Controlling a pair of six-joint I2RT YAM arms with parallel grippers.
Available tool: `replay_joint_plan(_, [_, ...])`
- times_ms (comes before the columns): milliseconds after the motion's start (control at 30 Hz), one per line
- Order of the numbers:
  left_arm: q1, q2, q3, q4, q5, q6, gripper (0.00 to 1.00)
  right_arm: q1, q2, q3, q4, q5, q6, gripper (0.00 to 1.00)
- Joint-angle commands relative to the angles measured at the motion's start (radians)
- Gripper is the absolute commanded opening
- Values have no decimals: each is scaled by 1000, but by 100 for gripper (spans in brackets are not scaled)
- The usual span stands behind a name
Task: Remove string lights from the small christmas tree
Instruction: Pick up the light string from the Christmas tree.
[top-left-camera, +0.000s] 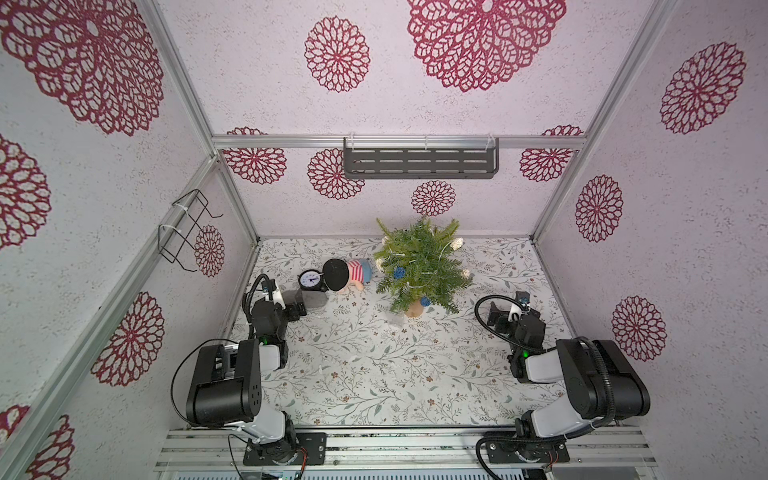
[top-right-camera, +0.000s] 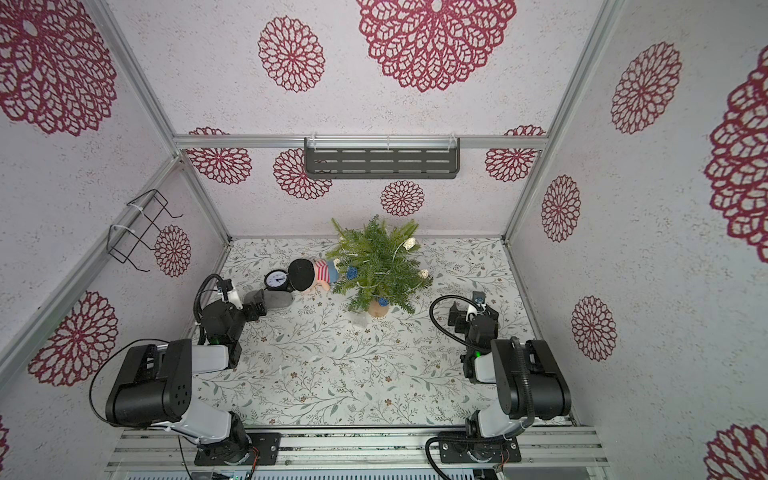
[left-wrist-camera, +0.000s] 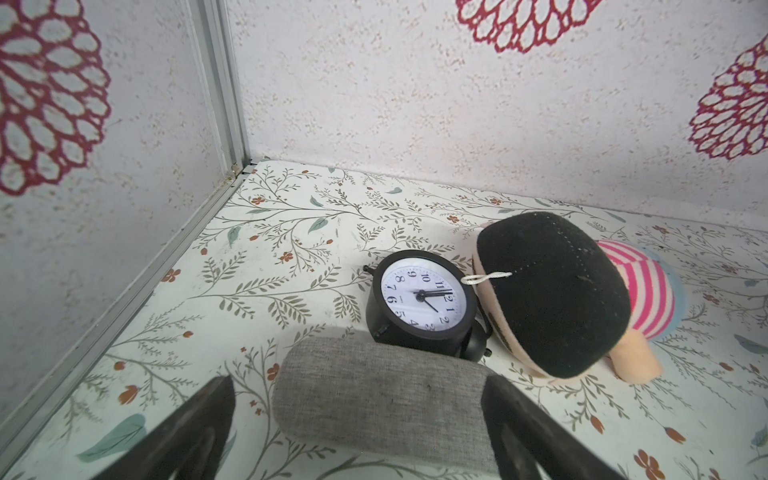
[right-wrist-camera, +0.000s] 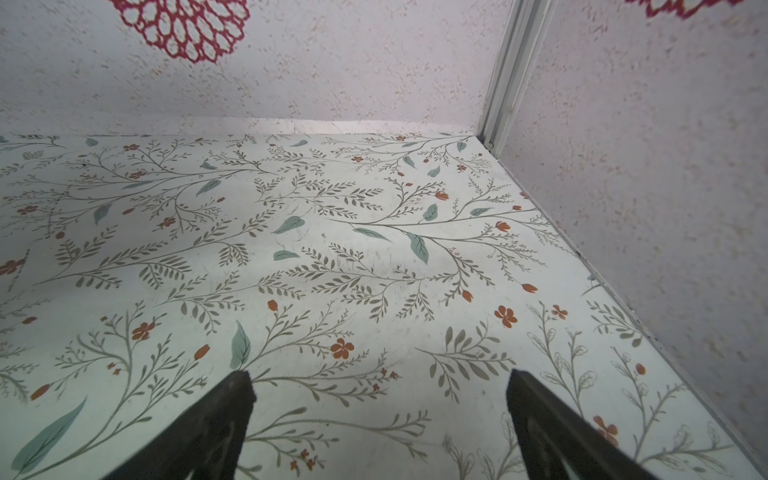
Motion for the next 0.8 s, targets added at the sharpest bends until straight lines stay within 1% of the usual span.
replay_joint_plan(0, [-31,-90,13,-91,-130,3,97,4,-28,-6,57,5,6,99])
replay_joint_plan(67, [-54,-143,77,-274,-230,-27,97,4,-61,-16,50,60,25,99])
replay_joint_plan(100, [-70,-163,127,-390,-293,-54,97,5,-91,-20,26,91,37,99])
replay_joint_plan(133, [-83,-180,172,-495,-329,-87,97,5,-132,-18,-17,120,48,99])
replay_joint_plan(200, [-91,-199,253,-669,-357,-137,97,6,-212,-4,-118,176,76,99])
replay_joint_plan(267, [-86,-198,314,-795,-389,-202,97,5,-291,22,-245,226,116,99])
replay_joint_plan(300, [-69,-199,333,-838,-344,-232,97,5,-332,47,-339,239,145,99])
replay_joint_plan(333, [-44,-202,327,-828,-263,-261,97,4,-362,75,-423,243,182,99])
replay_joint_plan(367, [-7,-211,304,-789,-147,-305,97,4,-385,111,-519,242,222,99])
replay_joint_plan(400, [16,-223,259,-718,-74,-356,97,3,-400,144,-601,231,263,99])
replay_joint_plan(467, [22,-248,187,-594,-31,-446,97,3,-415,183,-712,194,299,99])
replay_joint_plan(500, [21,-261,172,-579,-6,-477,97,4,-429,193,-759,185,331,99])
replay_joint_plan(533, [20,-270,173,-597,13,-501,98,3,-442,194,-782,166,349,99])
replay_joint_plan(600, [-8,-296,180,-629,50,-512,93,4,-478,197,-837,111,352,99])
replay_joint_plan(667, [-52,-343,179,-655,54,-516,92,3,-509,211,-896,56,359,99])
replay_joint_plan(767, [-130,-419,199,-711,64,-516,89,6,-543,261,-1002,-50,341,96])
